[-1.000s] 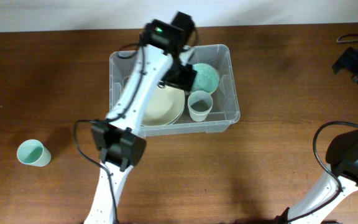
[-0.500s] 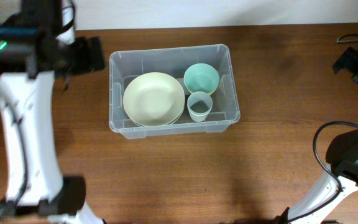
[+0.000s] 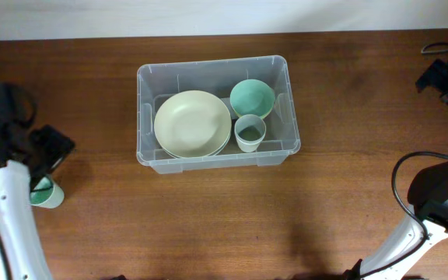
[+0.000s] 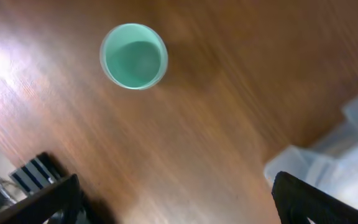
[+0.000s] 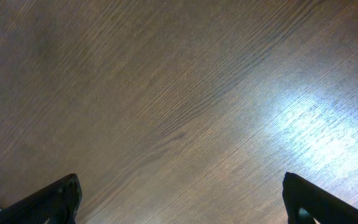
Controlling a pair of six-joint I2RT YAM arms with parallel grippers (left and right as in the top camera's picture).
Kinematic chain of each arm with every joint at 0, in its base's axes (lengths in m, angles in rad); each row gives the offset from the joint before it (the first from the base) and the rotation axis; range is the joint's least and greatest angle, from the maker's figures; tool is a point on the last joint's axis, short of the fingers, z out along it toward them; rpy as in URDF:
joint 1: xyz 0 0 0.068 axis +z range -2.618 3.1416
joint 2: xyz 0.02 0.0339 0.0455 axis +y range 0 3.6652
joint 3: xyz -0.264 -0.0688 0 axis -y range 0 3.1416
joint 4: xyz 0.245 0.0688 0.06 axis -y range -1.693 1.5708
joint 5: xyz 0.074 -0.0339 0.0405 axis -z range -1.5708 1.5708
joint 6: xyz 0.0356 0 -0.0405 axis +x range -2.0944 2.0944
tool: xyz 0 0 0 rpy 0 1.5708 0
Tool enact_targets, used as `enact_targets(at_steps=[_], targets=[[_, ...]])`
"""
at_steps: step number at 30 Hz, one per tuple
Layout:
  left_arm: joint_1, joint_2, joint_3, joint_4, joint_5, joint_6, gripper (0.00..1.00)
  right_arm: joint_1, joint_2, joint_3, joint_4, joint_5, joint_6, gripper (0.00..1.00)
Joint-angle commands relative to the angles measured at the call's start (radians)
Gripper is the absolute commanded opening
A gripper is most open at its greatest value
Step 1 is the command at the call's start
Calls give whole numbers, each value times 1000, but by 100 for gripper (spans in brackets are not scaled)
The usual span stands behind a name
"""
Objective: Pack container
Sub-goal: 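Grasp the mint green cup with the left gripper and lift it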
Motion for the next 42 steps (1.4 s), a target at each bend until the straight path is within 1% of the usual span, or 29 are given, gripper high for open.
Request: enact_targets(at_steps=[1, 8, 11, 16, 23, 29, 38, 40, 41, 42], targets=[[136, -29, -52, 43, 90, -37, 99, -6, 3, -4, 0, 11, 0, 99], [312, -28, -167, 132, 141, -37, 99, -6, 3, -4, 0, 11, 0, 99], [356, -28, -230, 178, 154, -51, 99, -6, 3, -4, 0, 11, 0, 99], [412, -26, -368, 314, 154, -52, 99, -6, 3, -4, 0, 11, 0, 99], [436, 3, -504, 457, 170, -52, 99, -6, 3, -4, 0, 11, 0, 99], [436, 98, -512, 538, 173, -52, 99, -6, 3, -4, 0, 11, 0, 99], [436, 206, -512, 581, 172, -55, 99, -6, 3, -4, 0, 11, 0, 99], [436, 225, -512, 584, 172, -55, 96, -6, 3, -4, 0, 11, 0, 99], [436, 232, -512, 584, 172, -55, 92, -6, 3, -4, 0, 11, 0, 99], [436, 242, -512, 585, 172, -55, 85, -6, 3, -4, 0, 11, 0, 99]])
